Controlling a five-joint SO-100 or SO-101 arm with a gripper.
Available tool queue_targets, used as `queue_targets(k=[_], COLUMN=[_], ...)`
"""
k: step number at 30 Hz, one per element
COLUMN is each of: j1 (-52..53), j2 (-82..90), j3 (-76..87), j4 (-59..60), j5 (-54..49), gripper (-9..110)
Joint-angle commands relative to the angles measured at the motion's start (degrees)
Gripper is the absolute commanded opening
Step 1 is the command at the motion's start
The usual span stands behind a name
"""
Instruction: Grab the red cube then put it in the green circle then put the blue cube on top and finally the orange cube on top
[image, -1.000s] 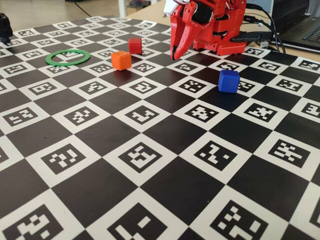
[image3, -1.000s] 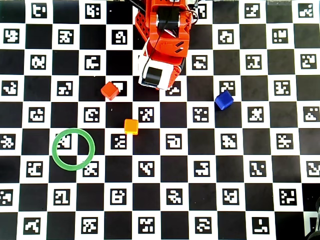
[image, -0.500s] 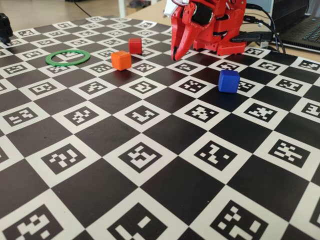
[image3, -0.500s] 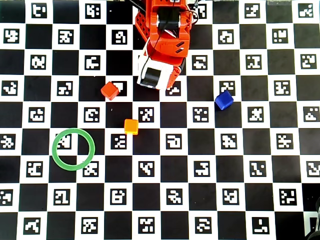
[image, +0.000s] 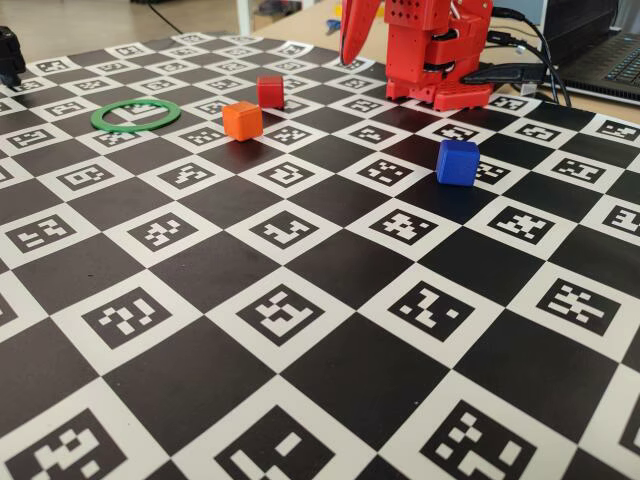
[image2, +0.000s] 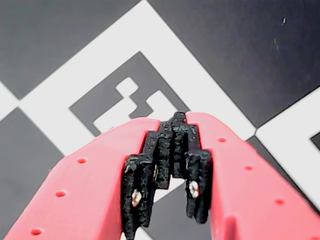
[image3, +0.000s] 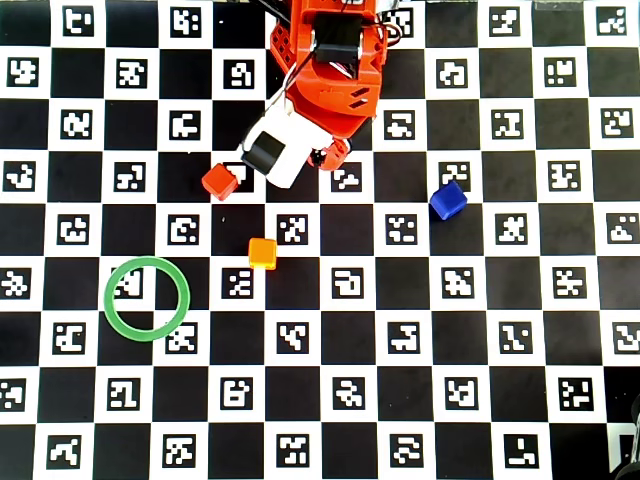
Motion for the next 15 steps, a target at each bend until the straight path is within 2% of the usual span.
queue_targets(k=[1,8,15], j1=[0.79,1.76,7.21], j2=[-6.06,-16.26,-25.05], j3=[-15.47,-31.90,-41.31], j4=[8.26,18.63,21.09], j5=[2.64,13.89,26.19], gripper=[-5,-5,-4])
